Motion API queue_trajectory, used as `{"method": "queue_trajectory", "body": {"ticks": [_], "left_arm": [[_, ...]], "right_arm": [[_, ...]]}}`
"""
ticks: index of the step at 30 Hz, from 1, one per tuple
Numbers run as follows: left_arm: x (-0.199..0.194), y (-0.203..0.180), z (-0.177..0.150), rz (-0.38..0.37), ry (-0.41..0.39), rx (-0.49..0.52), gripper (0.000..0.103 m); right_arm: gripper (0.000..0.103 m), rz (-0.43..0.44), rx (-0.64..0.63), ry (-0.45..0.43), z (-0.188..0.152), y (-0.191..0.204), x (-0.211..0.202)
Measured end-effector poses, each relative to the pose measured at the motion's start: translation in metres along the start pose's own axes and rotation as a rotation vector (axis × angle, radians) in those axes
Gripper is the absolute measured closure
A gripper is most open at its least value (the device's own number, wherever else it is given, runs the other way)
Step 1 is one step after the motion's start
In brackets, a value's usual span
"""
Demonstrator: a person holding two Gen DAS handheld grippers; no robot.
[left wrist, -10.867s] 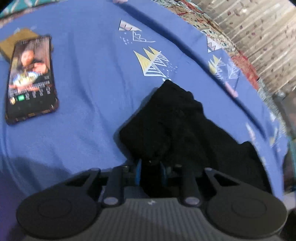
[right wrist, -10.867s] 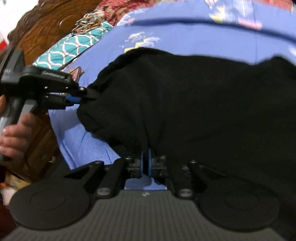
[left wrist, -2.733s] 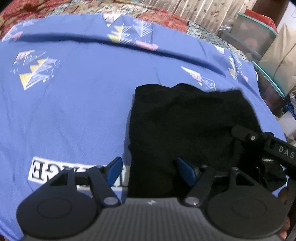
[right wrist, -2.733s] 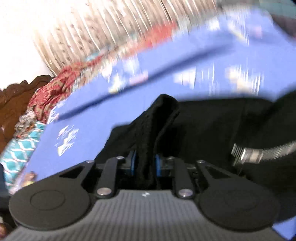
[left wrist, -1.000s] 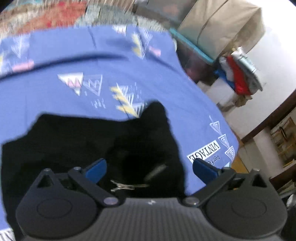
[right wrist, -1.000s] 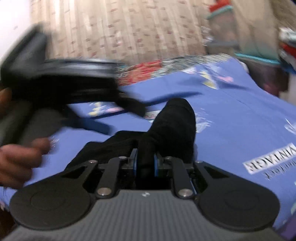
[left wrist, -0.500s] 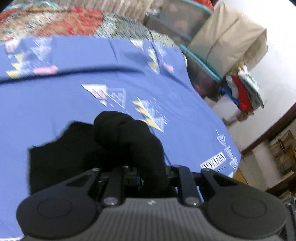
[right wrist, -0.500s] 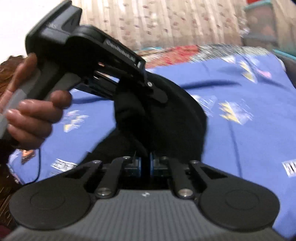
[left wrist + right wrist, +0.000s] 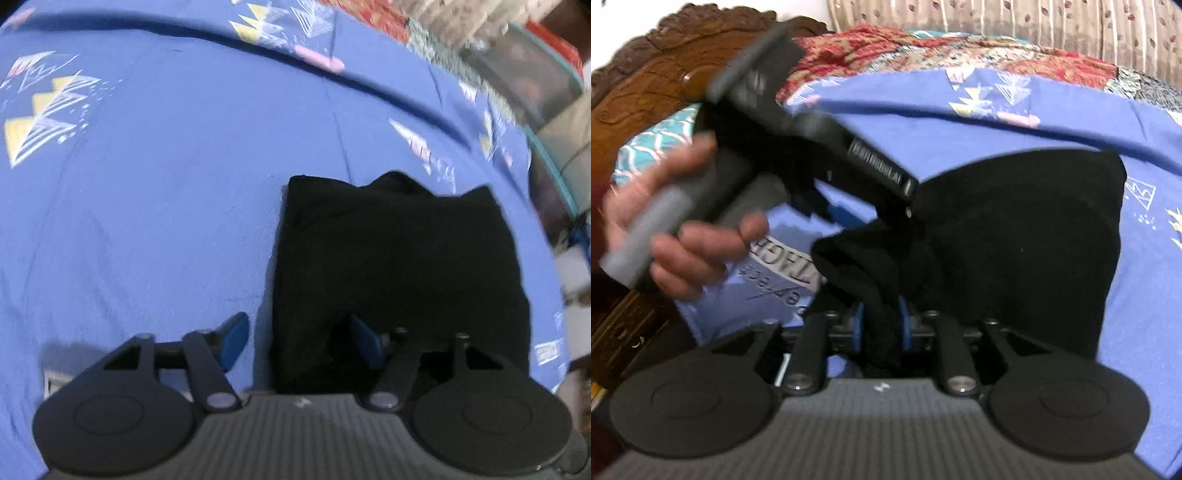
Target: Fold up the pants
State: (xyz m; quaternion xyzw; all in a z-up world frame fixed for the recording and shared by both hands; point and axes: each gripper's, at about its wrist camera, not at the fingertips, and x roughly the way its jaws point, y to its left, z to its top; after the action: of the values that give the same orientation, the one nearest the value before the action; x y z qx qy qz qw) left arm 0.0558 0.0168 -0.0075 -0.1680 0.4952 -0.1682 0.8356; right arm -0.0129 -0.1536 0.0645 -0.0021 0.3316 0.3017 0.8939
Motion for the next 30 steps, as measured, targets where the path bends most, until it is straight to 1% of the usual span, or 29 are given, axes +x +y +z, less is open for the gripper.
{"method": "queue_trajectory", "body": {"ticks": [2, 4, 6, 7, 8, 9, 11, 12, 14, 15, 16, 18, 20, 21, 23, 25, 27, 28, 30], "left_arm": [[-0.010, 0.000, -0.004, -0.004, -0.026, -0.005, 0.031], [-0.016, -0.003, -0.007, -0.015, -0.043, -0.001, 0.030], [-0.018, -0.011, -0.009, -0.013, -0.047, 0.029, 0.030], [-0.017, -0.017, -0.010, -0.001, -0.048, 0.048, 0.030], [-0.016, -0.023, -0.012, 0.018, -0.052, 0.068, 0.030], [-0.014, -0.028, -0.012, 0.034, -0.056, 0.084, 0.030], [-0.012, -0.036, -0.019, 0.065, -0.065, 0.114, 0.030], [-0.013, -0.036, -0.023, 0.081, -0.068, 0.124, 0.030], [-0.009, -0.035, -0.028, 0.115, -0.056, 0.126, 0.028], [-0.007, -0.033, -0.030, 0.107, -0.042, 0.115, 0.027], [-0.008, -0.028, -0.034, 0.090, -0.034, 0.100, 0.027], [-0.007, -0.026, -0.035, 0.097, -0.039, 0.086, 0.023], [-0.008, -0.025, -0.037, 0.105, -0.039, 0.090, 0.022], [-0.009, -0.024, -0.037, 0.104, -0.039, 0.092, 0.022], [-0.015, -0.024, -0.038, 0.093, -0.043, 0.093, 0.022], [-0.022, -0.024, -0.039, 0.080, -0.047, 0.094, 0.022], [-0.027, -0.024, -0.041, 0.068, -0.049, 0.100, 0.022], [-0.028, -0.026, -0.041, 0.063, -0.045, 0.106, 0.022], [-0.029, -0.030, -0.045, 0.053, -0.039, 0.123, 0.022]], "right_arm": [[0.054, 0.019, 0.036, -0.069, -0.001, -0.007, -0.025], [0.054, 0.008, 0.080, -0.144, 0.004, -0.019, -0.051], [0.055, -0.048, 0.115, -0.207, 0.013, -0.035, -0.066], [0.055, -0.093, 0.133, -0.213, 0.022, -0.048, -0.066], [0.059, -0.139, 0.157, -0.206, 0.028, -0.057, -0.064], [0.062, -0.161, 0.186, -0.187, 0.035, -0.068, -0.059], [0.062, -0.130, 0.241, -0.125, 0.035, -0.080, -0.039], [0.062, -0.131, 0.255, -0.078, 0.035, -0.089, -0.024], [0.062, -0.211, 0.249, 0.017, 0.029, -0.095, 0.006], [0.061, -0.246, 0.255, 0.052, 0.026, -0.099, 0.018], [0.060, -0.245, 0.276, 0.054, 0.022, -0.103, 0.021], [0.058, -0.235, 0.305, 0.045, 0.024, -0.103, 0.018], [0.058, -0.256, 0.241, 0.046, 0.028, -0.088, 0.010], [0.057, -0.265, 0.209, 0.037, 0.031, -0.087, 0.005], [0.056, -0.273, 0.197, -0.010, 0.028, -0.077, -0.014], [0.056, -0.252, 0.208, -0.071, 0.023, -0.068, -0.037], [0.056, -0.213, 0.208, -0.123, 0.016, -0.054, -0.058], [0.056, -0.191, 0.204, -0.130, 0.016, -0.059, -0.060], [0.057, -0.146, 0.186, -0.124, 0.011, -0.051, -0.065]]}}
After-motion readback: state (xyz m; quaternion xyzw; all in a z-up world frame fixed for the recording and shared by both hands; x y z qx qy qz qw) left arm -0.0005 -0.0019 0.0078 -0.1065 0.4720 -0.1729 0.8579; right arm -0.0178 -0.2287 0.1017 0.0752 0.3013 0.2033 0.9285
